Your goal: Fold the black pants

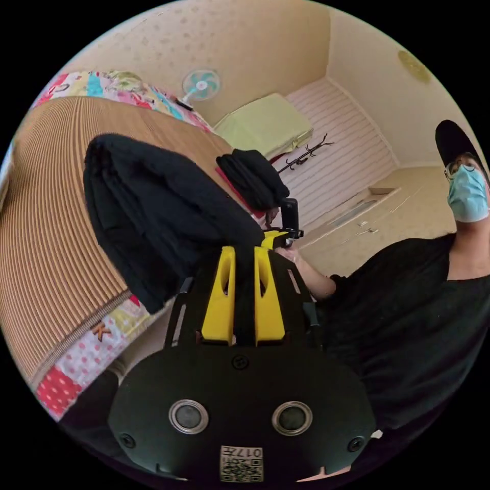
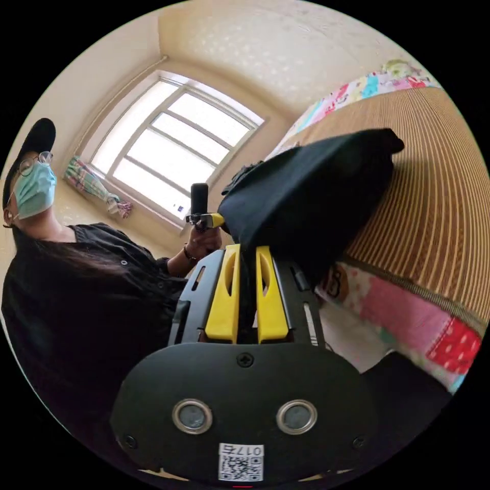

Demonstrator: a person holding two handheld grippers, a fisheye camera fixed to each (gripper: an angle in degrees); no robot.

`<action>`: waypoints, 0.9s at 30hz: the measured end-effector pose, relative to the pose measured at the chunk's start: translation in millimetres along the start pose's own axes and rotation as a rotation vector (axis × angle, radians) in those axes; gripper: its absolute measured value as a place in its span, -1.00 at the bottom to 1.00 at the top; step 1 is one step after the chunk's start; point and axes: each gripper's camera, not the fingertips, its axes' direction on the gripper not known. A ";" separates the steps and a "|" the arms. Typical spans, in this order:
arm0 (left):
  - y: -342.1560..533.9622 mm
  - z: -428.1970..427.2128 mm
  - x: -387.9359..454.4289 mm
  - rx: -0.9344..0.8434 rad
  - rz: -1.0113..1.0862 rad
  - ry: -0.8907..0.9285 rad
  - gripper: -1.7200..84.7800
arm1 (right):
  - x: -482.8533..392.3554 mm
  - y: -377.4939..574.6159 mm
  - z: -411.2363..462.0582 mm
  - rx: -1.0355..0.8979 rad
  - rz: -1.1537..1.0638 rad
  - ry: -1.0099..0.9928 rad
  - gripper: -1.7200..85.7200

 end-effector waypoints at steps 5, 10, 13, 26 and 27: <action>24.0 -68.7 -31.8 0.288 -0.223 -0.065 -0.66 | 15.9 11.6 -20.5 0.157 0.218 0.028 -0.68; -75.5 -100.3 -64.6 0.346 -0.199 -0.196 -0.54 | 36.1 -84.7 -11.1 0.219 0.230 0.109 -0.52; -138.5 -66.9 -112.8 0.161 -0.327 -0.116 -0.47 | 65.4 -143.5 41.4 0.111 0.297 -0.010 -0.46; -236.9 48.8 -57.9 0.185 -0.471 -0.102 -0.47 | 57.7 -192.6 36.0 0.055 0.356 0.382 -0.56; -247.4 58.3 -55.9 0.181 -0.468 -0.088 -0.47 | 61.5 -195.8 27.7 0.047 0.355 0.398 -0.56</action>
